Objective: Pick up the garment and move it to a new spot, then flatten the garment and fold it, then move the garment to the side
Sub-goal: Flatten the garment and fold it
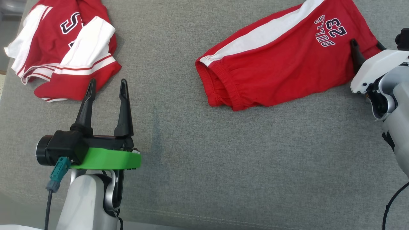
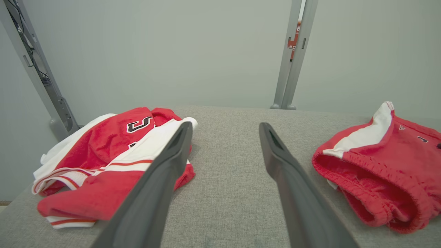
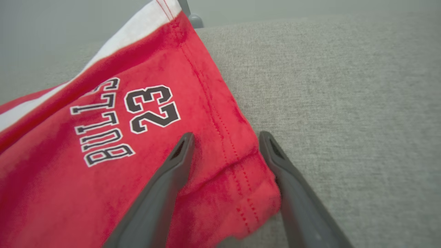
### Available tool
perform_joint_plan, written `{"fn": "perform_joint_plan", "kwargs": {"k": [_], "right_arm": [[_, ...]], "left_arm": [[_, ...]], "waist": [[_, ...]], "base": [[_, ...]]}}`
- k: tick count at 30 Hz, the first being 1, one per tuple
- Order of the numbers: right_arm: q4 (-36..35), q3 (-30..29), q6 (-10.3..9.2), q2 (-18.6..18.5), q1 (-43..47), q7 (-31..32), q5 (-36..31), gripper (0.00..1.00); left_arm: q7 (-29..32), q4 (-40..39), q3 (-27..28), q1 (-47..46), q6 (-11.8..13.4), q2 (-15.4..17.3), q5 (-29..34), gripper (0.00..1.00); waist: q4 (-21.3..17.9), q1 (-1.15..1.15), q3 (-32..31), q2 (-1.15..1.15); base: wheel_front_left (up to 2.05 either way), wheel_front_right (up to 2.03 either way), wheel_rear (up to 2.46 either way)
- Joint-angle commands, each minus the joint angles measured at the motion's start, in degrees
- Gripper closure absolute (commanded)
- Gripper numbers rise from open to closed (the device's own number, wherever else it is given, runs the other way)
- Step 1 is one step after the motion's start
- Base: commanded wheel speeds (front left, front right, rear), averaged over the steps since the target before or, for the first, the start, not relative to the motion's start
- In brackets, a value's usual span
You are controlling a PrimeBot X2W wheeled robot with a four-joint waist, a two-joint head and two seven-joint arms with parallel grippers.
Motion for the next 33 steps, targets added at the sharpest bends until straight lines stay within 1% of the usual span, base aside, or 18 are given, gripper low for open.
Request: {"fn": "perform_joint_plan", "kwargs": {"k": [1,6,10,16,18,22,25,29,33], "right_arm": [[-0.19,0.69,0.02,0.4,1.28,0.58,0.92,1.0],[-1.56,2.21,0.01,0.29,2.31,-0.38,3.22,1.0],[-3.18,3.06,0.01,0.01,4.55,-2.47,5.49,1.0],[-6.99,3.66,0.01,-1.78,10.9,-5.51,10.37,1.0],[-8.33,4.03,0.0,-2.91,13.57,-6.22,11.68,1.0],[-9.47,3.63,0.01,-4.46,17.63,-7.15,14.39,1.0],[-9.08,2.66,0.0,-5.89,19.81,-7.88,15.95,1.0],[-8.47,1.21,0.01,-6.14,20.83,-8.45,17.68,1.0],[-8.89,1.05,0.01,-5.51,19.28,-8.96,17.07,1.0]], "left_arm": [[0.04,-0.31,0.56,0.9,-0.25,-0.2,0.63,0.0],[0.04,0.51,1.03,1.97,-0.78,-0.43,1.55,0.0],[0.04,0.97,2.04,3.31,-0.8,-0.47,1.64,0.0],[0.04,1.39,3.66,5.86,-1.23,-0.47,2.57,0.0],[0.05,1.56,4.16,6.72,-1.37,-0.46,2.86,0.0],[0.04,1.65,4.48,8.13,-1.6,-0.46,3.18,0.0],[0.04,1.7,4.42,8.37,-1.82,-0.46,3.24,0.0],[0.04,1.98,4.38,8.25,-2.13,-0.45,3.56,0.0],[0.04,2.41,4.72,8.1,-2.27,-0.46,3.86,0.0]], "waist": [[0.01,0.0,0.02,0.0],[-0.79,0.0,-1.01,0.0],[-2.47,0.0,-3.15,0.0],[-5.63,0.0,-6.84,0.0],[-6.9,0.0,-7.83,0.0],[-8.91,0.0,-9.29,0.0],[-9.84,0.0,-9.75,0.0],[-10.5,0.0,-9.78,0.0],[-11.14,0.0,-9.98,0.0]], "base": [[0.0,0.0,0.0],[0.0,0.0,0.0],[0.0,0.0,0.0],[0.0,0.0,0.0],[0.0,0.0,0.0],[0.0,0.0,0.0],[0.0,0.0,0.0],[0.0,0.0,0.0],[0.0,0.0,0.0]]}}
